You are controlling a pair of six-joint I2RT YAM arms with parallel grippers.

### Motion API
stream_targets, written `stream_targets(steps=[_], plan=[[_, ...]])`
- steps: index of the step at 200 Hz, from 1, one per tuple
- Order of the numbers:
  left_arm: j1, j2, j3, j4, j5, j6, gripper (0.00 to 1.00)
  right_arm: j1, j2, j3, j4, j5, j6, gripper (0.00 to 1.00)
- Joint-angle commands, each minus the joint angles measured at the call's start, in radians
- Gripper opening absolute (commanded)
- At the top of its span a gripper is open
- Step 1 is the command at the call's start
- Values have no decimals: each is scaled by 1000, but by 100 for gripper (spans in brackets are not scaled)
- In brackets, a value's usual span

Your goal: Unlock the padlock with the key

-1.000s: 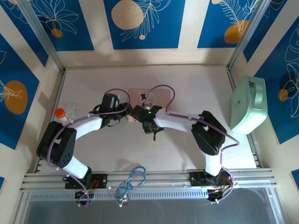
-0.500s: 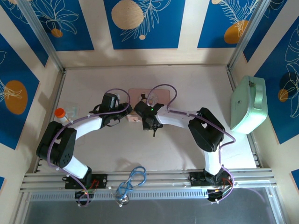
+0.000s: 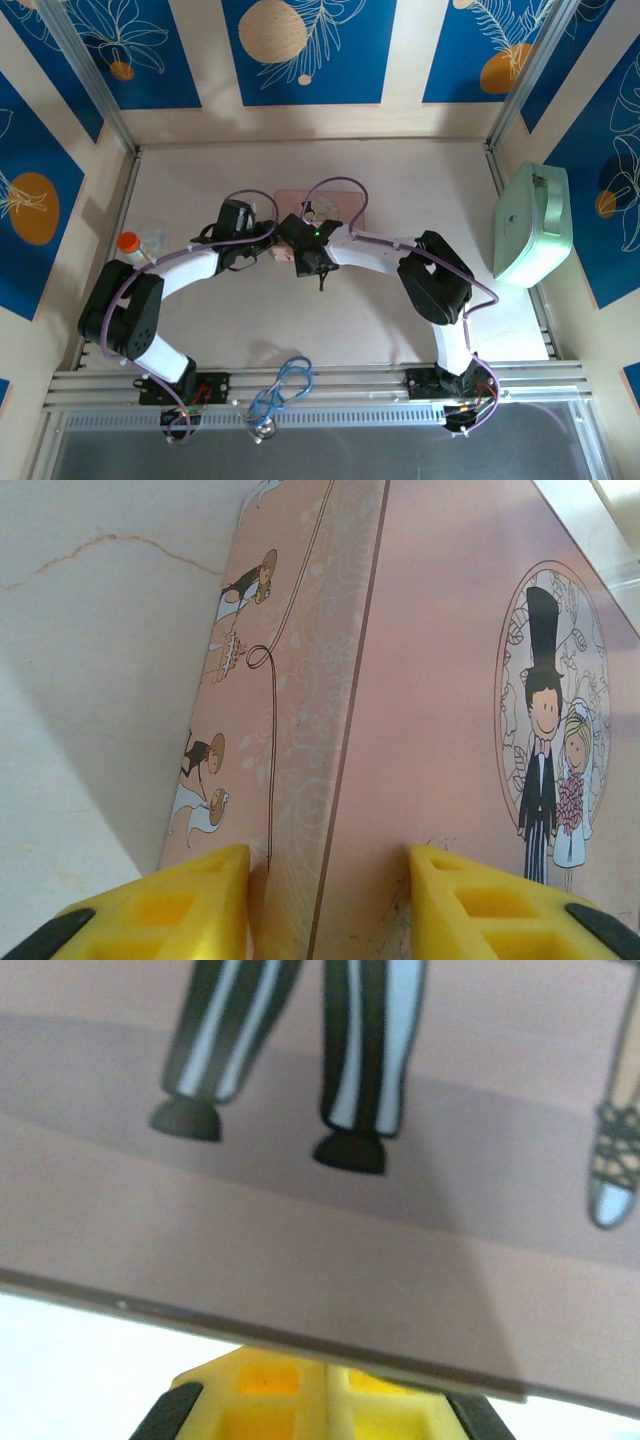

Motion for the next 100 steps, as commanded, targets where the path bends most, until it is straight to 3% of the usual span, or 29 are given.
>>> stream_targets(steps=[1, 71, 87, 100], plan=[[0, 40, 2, -65, 24, -2, 39, 3, 40, 49, -25, 4, -20, 5], [0, 33, -4, -67, 32, -4, 38, -11, 83, 81, -58, -3, -8, 7], [0, 31, -9, -65, 32, -6, 38, -9, 67, 73, -56, -14, -6, 12], [0, 30, -9, -68, 32, -6, 38, -3, 24, 46, -36, -19, -5, 22]])
